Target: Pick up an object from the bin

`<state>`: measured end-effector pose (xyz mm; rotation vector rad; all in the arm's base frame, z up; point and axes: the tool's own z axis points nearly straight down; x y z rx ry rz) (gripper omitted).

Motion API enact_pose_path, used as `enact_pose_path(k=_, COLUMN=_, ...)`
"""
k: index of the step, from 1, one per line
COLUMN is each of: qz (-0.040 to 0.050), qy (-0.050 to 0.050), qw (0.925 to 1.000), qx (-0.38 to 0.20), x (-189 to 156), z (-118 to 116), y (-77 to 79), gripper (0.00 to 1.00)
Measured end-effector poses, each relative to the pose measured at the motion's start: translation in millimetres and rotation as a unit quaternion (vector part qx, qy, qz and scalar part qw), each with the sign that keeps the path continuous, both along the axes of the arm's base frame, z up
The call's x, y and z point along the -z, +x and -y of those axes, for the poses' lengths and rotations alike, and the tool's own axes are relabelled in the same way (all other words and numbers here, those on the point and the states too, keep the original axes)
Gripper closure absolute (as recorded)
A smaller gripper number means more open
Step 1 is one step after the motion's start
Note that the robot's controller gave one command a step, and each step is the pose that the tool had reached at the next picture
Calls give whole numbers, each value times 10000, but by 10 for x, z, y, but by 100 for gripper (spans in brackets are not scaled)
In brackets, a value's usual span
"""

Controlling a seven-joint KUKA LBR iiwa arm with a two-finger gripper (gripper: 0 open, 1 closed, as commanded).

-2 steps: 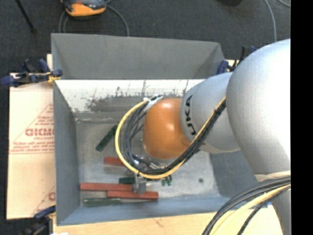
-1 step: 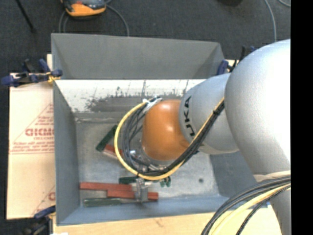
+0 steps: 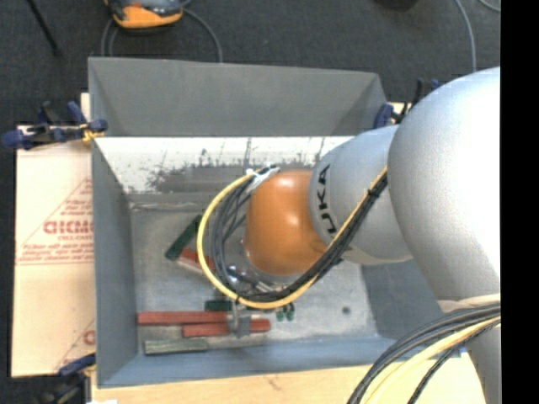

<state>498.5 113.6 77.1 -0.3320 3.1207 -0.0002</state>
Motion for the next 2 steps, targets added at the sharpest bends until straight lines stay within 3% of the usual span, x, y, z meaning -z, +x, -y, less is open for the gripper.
enact_pose_path(k=1, qz=0, qy=0, qw=10000, qx=3, x=0, z=0, y=0, gripper=100)
enact_pose_path(k=2, qz=-10, qy=-4, qw=9894, qx=-1454, x=-1765, z=-104, y=99, gripper=100)
